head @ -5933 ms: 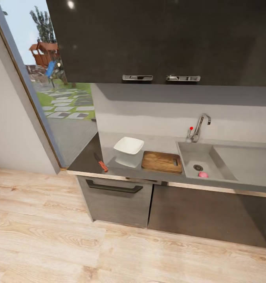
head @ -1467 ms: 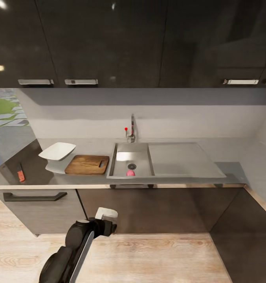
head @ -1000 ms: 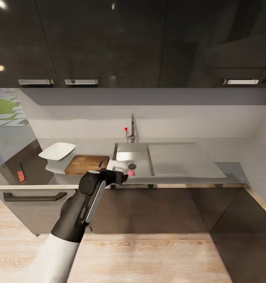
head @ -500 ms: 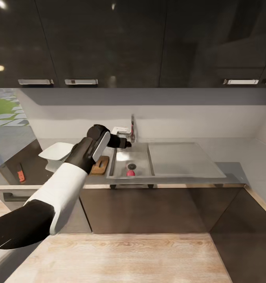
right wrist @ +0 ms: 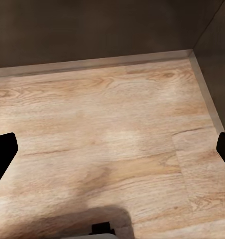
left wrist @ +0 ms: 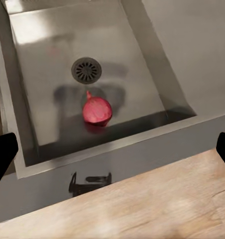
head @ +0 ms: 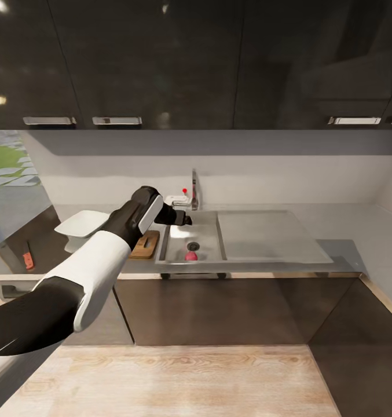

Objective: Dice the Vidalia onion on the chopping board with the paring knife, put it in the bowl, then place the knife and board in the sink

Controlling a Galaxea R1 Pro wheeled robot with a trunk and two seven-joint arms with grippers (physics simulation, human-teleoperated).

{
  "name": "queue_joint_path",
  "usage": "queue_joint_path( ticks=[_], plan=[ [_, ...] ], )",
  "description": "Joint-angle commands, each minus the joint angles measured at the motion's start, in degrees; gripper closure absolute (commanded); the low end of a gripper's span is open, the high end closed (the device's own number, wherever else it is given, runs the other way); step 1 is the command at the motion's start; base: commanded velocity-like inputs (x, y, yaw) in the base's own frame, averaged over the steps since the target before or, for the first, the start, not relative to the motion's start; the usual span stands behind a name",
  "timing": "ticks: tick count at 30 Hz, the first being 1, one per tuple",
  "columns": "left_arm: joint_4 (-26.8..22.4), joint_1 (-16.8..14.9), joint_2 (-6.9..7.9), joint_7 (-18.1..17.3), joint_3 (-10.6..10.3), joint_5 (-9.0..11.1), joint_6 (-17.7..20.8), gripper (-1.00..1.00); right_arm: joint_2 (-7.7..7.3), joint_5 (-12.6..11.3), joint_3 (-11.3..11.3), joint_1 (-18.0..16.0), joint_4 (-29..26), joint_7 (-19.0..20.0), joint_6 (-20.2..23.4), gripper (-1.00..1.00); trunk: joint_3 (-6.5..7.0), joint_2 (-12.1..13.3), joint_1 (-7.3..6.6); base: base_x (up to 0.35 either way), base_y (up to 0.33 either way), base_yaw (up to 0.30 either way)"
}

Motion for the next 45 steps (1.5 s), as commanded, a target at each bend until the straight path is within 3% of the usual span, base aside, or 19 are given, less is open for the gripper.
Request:
queue_joint_path(
  ticks=[1, 16, 38, 45],
  plan=[
    [0.1, -0.1, 0.03, 0.0, -0.1, 0.1, 0.2, -1.0, -0.07, -0.5, 0.5, 0.0, -0.1, -0.3, -0.1, -1.0, -0.11, -0.1, 0.05, 0.175, -0.17, 0.0],
    [5.0, -0.1, 0.09, 0.1, -0.1, 0.1, 0.2, -1.0, -0.07, -0.5, 0.5, 0.0, -0.1, -0.3, -0.1, -1.0, -0.26, -0.1, 0.05, 0.211, -0.205, 0.0],
    [8.6, 0.3, 0.62, 0.3, 0.0, -0.1, 0.1, -1.0, -0.07, -0.5, 0.5, 0.0, 0.0, -0.3, 0.0, -1.0, -1.85, -0.1, 0.05, 0.127, -0.11, 0.0],
    [11.0, 1.9, 1.35, 0.3, 0.1, -0.1, 0.0, -1.0, -0.07, -0.5, 0.5, 0.0, 0.0, -0.3, 0.0, -1.0, -2.42, -0.1, 0.05, 0.01, -0.009, 0.0]
  ],
)
